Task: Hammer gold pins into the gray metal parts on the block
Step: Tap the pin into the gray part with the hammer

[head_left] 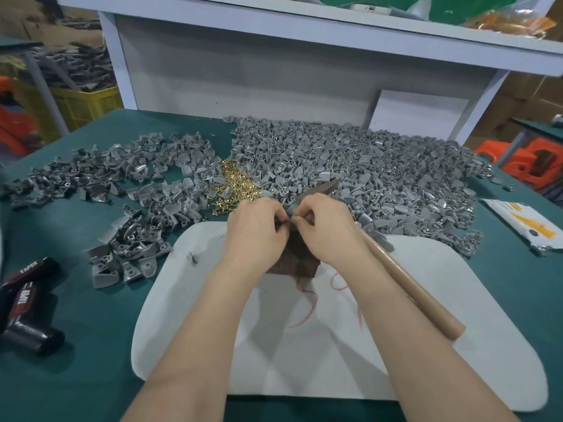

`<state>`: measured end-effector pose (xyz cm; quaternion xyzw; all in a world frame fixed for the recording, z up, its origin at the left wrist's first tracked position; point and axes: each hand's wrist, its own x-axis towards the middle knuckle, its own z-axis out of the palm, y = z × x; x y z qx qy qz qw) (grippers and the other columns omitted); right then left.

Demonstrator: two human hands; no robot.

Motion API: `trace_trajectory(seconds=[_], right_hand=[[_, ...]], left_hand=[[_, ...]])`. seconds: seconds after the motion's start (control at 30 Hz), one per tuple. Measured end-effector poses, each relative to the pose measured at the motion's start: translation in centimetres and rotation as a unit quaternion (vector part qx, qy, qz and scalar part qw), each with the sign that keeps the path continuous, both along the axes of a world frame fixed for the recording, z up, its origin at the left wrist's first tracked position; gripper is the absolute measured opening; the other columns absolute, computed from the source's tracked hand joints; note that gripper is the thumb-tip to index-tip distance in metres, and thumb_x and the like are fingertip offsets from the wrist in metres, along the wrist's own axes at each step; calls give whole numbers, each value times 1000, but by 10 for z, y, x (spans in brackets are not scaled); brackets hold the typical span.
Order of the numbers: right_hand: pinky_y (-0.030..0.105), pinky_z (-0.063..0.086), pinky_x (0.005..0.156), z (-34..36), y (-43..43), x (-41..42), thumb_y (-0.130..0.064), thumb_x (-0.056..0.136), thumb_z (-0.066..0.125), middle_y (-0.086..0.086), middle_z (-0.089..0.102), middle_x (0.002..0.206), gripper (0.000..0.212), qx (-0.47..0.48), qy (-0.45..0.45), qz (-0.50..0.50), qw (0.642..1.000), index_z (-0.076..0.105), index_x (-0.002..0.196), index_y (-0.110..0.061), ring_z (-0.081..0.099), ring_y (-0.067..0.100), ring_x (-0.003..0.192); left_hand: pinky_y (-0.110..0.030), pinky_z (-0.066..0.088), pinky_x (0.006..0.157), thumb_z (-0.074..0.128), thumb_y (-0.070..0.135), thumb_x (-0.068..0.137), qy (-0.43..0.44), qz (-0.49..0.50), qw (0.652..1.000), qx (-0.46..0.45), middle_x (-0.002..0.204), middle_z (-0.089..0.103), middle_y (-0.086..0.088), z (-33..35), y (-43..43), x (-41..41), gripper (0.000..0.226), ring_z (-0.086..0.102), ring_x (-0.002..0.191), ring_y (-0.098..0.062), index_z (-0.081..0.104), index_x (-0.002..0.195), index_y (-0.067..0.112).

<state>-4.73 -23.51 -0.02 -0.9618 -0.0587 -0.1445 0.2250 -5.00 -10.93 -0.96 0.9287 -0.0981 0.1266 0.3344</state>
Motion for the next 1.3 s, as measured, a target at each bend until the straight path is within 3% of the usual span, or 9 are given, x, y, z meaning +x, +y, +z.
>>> trace_trajectory(seconds=[0.13,0.27,0.4,0.5,0.7,0.87,1.1,1.2,1.3], right_hand=[[21,27,65,-6,-8,-1,-19,89,60,-13,46,74,10,64,-4,22,998,70,87,-19,45,10,77],[23,39,78,-2,-33,-3,-31,95,52,0,60,105,27,128,-23,-43,991,64,118,-23,55,7,84],[33,48,73,-2,-56,-2,-40,93,53,8,63,97,32,-68,121,-163,977,61,111,-14,59,27,87],[30,43,61,-1,-54,-1,-32,93,55,7,61,85,24,-40,176,-147,973,57,104,-10,57,24,74],[41,56,64,13,-57,-23,-22,93,51,4,64,90,13,96,110,-82,986,47,105,-19,66,16,58],[13,39,84,26,-55,-58,-15,91,55,-16,60,125,60,57,-83,-19,995,36,137,-49,59,12,109],[18,41,98,35,-42,-82,-9,91,52,-51,33,119,86,-43,-40,62,996,16,106,-86,47,-6,117],[32,50,92,38,-40,-81,-9,91,51,-33,50,128,73,3,-130,42,991,26,133,-65,56,7,113],[26,47,94,34,-38,-82,-10,91,50,-27,53,128,78,-25,-94,64,993,22,119,-77,57,11,114]], left_hand=[[-41,43,90,62,22,86,6,0,1000,-2,98,65,2,0,1,-1,4,53,102,-27,66,84,21],[-42,43,91,62,20,86,15,-2,1000,-9,94,65,3,2,0,-2,11,54,101,-27,60,76,25],[-43,44,92,62,20,87,23,-4,1000,-14,95,65,4,3,1,-3,14,53,101,-26,58,76,26],[-42,44,92,61,20,88,27,-2,1000,-13,96,65,4,4,1,-4,12,53,103,-25,59,77,25],[-43,45,90,61,19,87,25,9,1000,-8,95,64,2,6,1,-4,12,54,100,-26,60,76,23],[-44,47,87,62,15,87,17,-2,1000,-8,97,65,-5,4,1,-3,7,56,98,-30,67,84,12],[-42,48,86,65,14,85,21,8,999,-44,93,68,-5,4,1,-5,6,59,95,-30,68,80,13],[-42,49,85,66,14,85,4,9,999,-39,89,68,-7,4,0,-6,9,60,92,-32,70,80,9],[-42,50,83,65,13,85,12,10,999,-45,85,69,-8,5,0,-5,11,61,90,-32,69,76,10]])
